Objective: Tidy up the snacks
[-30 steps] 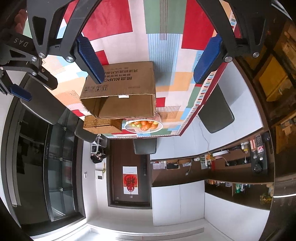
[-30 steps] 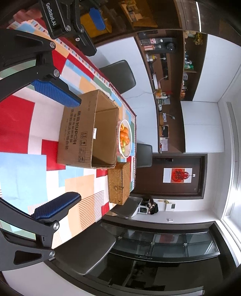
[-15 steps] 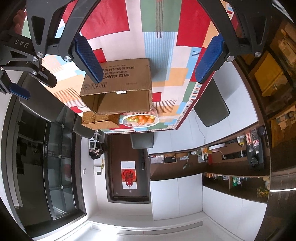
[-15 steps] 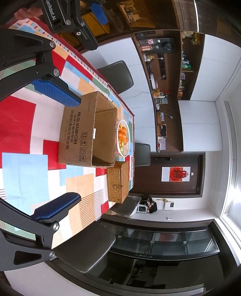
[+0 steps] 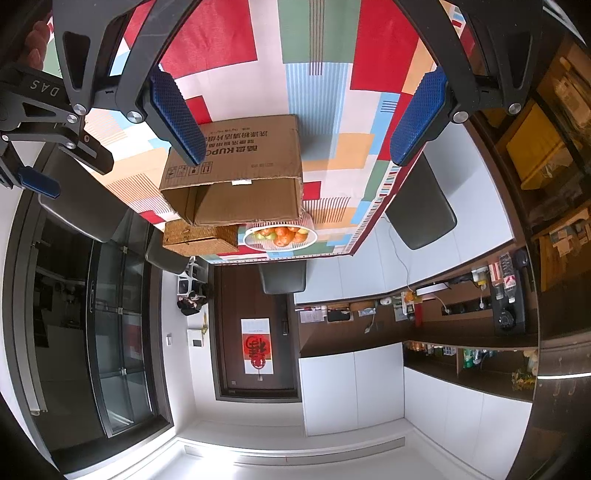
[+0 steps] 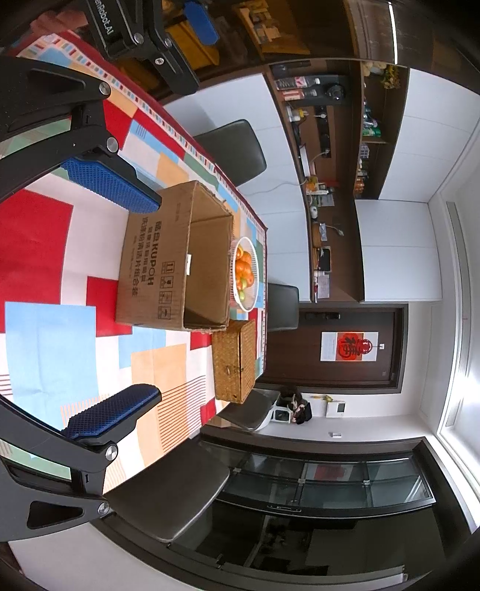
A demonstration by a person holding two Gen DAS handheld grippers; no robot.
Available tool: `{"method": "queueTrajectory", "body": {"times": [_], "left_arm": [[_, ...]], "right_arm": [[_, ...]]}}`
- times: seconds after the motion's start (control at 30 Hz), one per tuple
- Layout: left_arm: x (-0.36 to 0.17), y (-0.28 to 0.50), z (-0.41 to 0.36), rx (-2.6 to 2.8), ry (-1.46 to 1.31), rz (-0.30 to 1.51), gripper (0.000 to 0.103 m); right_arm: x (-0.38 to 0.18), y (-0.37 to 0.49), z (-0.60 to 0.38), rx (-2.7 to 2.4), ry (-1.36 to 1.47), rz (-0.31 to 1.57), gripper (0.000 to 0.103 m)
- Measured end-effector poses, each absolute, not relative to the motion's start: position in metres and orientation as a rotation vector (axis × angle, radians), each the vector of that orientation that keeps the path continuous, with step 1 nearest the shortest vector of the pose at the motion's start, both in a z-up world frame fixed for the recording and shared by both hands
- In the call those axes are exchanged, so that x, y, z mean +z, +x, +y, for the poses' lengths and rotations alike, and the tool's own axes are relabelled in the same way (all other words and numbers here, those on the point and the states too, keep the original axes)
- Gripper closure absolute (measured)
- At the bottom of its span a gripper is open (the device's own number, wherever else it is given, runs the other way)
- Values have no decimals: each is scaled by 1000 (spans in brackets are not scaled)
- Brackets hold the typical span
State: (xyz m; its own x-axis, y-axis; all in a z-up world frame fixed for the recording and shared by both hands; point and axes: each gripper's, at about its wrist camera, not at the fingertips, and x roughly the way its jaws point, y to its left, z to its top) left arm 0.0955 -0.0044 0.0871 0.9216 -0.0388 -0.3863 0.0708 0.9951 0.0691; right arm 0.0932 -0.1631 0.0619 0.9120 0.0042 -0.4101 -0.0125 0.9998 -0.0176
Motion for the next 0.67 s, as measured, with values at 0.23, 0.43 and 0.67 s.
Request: {"method": "queueTrajectory", "body": {"times": [0.23, 0.43, 0.67], "left_arm": [[88, 96, -4, -55, 81, 399, 1], [89, 97, -2, -48, 79, 400, 1], [88, 98, -2, -46, 78, 400, 1]], "right_arm": [[62, 94, -162, 8, -22, 425, 9], [60, 94, -162, 7, -25, 429, 9], [60, 94, -162, 9, -27, 435, 9]]}}
